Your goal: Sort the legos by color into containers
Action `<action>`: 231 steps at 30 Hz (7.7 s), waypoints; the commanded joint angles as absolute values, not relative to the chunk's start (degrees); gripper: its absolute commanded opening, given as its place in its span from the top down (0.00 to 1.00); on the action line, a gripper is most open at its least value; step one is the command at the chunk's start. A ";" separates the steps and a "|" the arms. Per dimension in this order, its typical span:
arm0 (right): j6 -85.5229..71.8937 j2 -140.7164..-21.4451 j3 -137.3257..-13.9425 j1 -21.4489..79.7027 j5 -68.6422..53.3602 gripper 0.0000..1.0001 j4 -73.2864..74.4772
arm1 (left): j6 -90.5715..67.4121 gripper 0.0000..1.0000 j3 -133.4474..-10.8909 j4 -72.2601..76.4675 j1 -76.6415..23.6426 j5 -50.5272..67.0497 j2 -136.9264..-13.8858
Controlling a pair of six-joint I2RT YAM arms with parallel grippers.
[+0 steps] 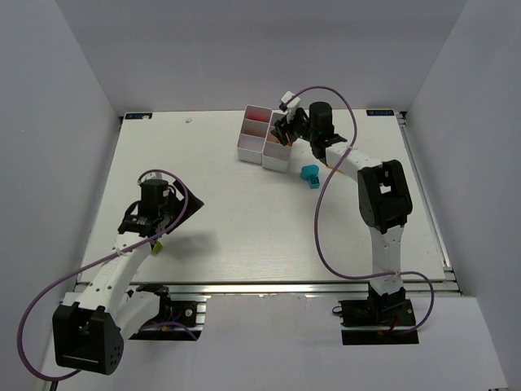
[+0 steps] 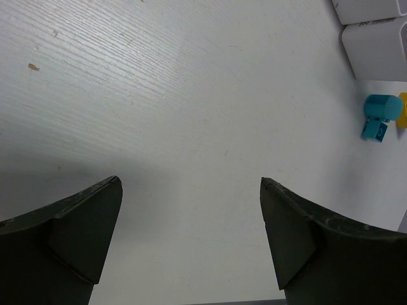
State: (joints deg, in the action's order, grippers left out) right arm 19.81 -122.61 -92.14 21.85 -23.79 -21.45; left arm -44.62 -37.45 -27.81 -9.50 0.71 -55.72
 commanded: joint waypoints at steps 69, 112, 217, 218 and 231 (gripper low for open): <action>63.28 -111.99 -98.18 4.30 -32.77 0.98 47.81 | -51.94 0.11 -34.98 -1.77 -12.11 25.04 -63.71; 46.23 -98.00 -81.83 29.27 -41.92 1.00 36.04 | -59.94 0.39 -47.11 17.75 -27.33 29.88 -87.19; 29.98 -93.24 -73.02 17.93 -32.53 1.00 8.81 | -47.38 0.73 -70.51 -20.82 -21.01 -7.90 -85.98; 29.01 -94.30 -73.73 18.97 -30.34 1.00 7.83 | -46.59 0.54 -68.84 -22.31 -19.96 -9.39 -82.13; 25.49 -113.63 -89.98 24.87 -19.69 1.00 -9.40 | -42.18 0.13 -56.87 -40.69 -13.36 -18.02 -63.03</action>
